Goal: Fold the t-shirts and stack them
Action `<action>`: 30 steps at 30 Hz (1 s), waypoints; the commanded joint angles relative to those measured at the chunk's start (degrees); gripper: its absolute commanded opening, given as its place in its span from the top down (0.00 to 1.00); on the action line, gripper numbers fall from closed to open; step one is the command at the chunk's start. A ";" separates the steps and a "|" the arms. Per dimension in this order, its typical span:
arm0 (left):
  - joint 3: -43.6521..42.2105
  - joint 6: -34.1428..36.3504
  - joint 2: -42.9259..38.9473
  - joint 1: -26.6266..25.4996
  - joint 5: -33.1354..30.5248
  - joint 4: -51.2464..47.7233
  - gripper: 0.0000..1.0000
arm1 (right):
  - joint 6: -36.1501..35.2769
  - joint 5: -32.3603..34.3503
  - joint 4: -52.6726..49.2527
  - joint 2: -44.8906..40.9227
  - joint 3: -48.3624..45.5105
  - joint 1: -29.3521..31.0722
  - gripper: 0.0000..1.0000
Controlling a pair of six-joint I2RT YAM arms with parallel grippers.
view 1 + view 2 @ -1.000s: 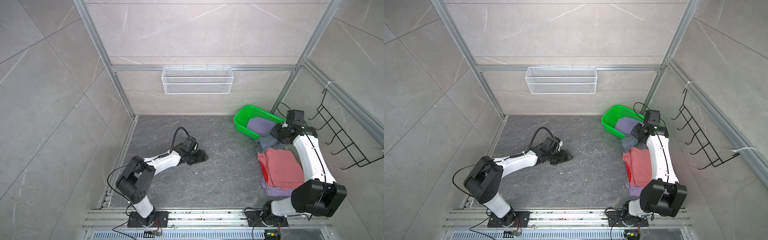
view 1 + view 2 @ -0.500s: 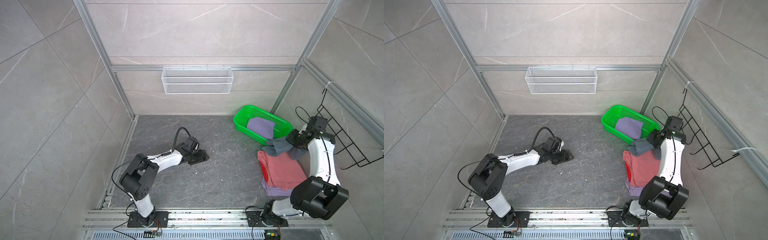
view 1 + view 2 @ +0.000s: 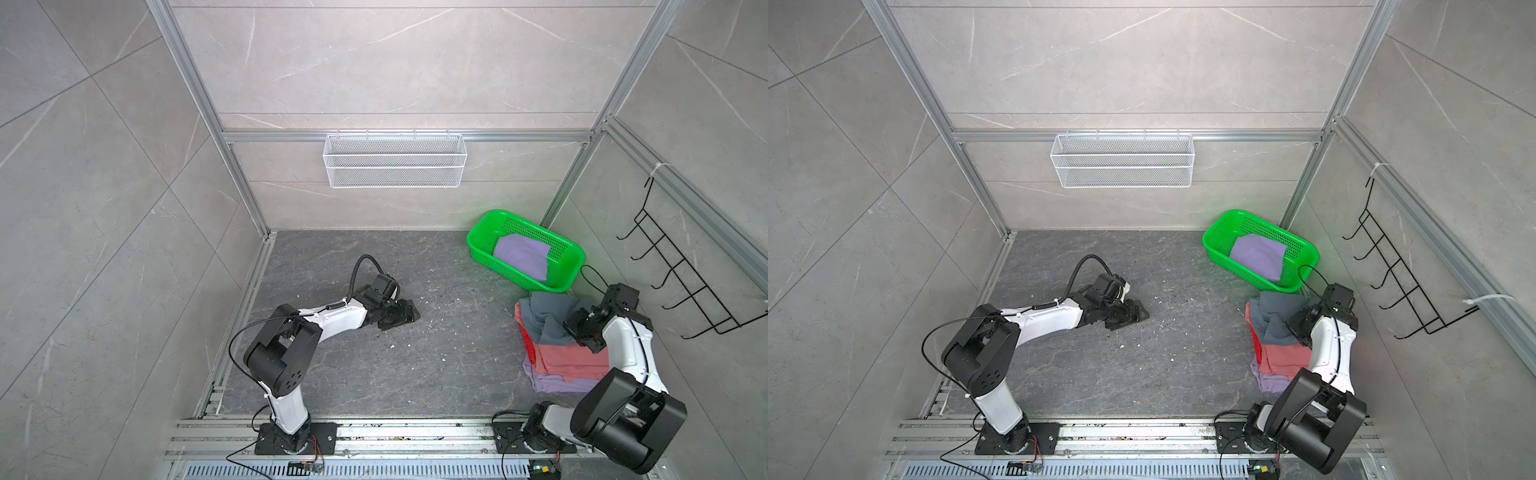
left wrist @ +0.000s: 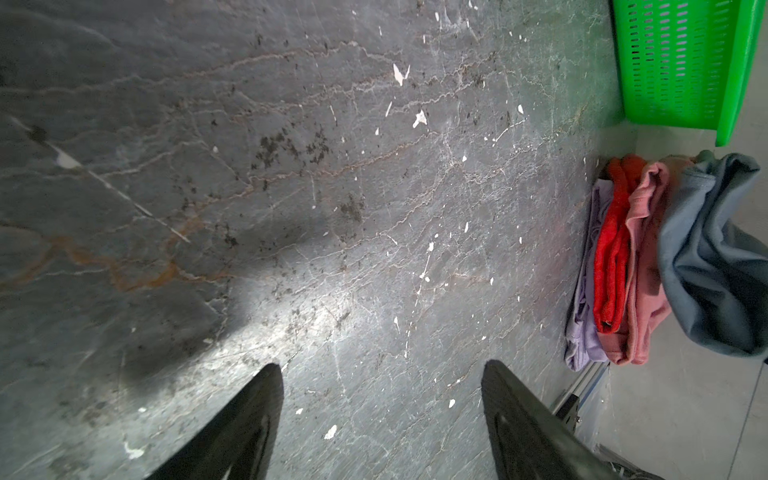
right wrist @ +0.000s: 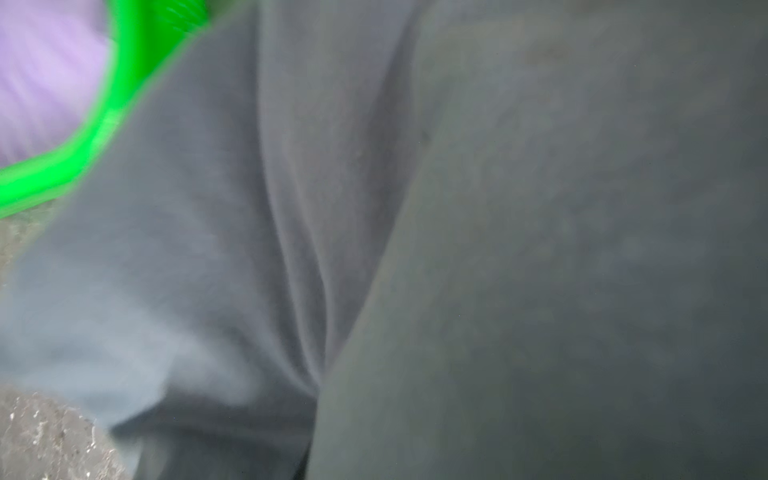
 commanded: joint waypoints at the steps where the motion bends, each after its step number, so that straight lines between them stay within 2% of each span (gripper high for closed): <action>1: 1.57 -0.41 -0.21 0.18 1.39 1.47 0.22 | 1.18 -1.56 0.29 1.10 -0.20 -0.27 0.95; 4: 1.19 -0.46 -0.41 0.13 1.24 1.89 0.22 | 0.27 -4.50 -0.23 2.51 3.60 -0.32 1.00; 7: 1.29 -0.64 -0.05 0.12 1.37 2.11 0.22 | -1.02 -6.54 -2.24 2.35 9.10 -0.23 1.00; 10: 1.16 -1.00 0.19 0.17 1.76 3.00 0.22 | -2.32 -2.11 -6.69 1.84 12.57 -0.23 0.99; 11: 1.06 -1.20 0.28 0.14 1.83 3.38 0.22 | -2.16 0.28 -7.61 1.33 12.03 -0.27 0.91; 12: 1.03 -1.25 0.37 0.12 1.85 3.57 0.23 | -1.40 1.94 -7.66 0.48 10.55 -0.25 0.70; 13: 1.14 -1.25 0.47 0.12 2.03 3.71 0.22 | -0.67 2.58 -7.53 -0.24 9.21 -0.37 0.57; 15: 1.50 -1.17 0.72 0.12 2.52 3.54 0.23 | 1.38 3.82 -7.88 -2.02 6.50 -0.60 0.45; 17: 1.63 -0.78 0.70 0.16 2.77 3.19 0.23 | 3.17 4.68 -8.01 -4.70 4.61 -0.80 0.43; 19: 1.55 -0.37 0.50 0.12 2.65 2.83 0.22 | 5.18 6.77 -8.85 -7.66 4.12 -1.00 0.33; 20: 1.63 -0.20 0.48 0.12 2.64 2.75 0.22 | 5.70 7.85 -9.41 -8.67 4.47 -1.04 0.32; 24: 1.53 -0.07 0.30 0.12 2.71 3.06 0.22 | 6.41 11.62 -13.18 -13.02 8.22 -1.12 0.31; 30: 1.72 -0.20 0.74 0.18 2.99 3.60 0.22 | 5.07 8.53 -16.09 -17.90 12.86 -1.07 0.29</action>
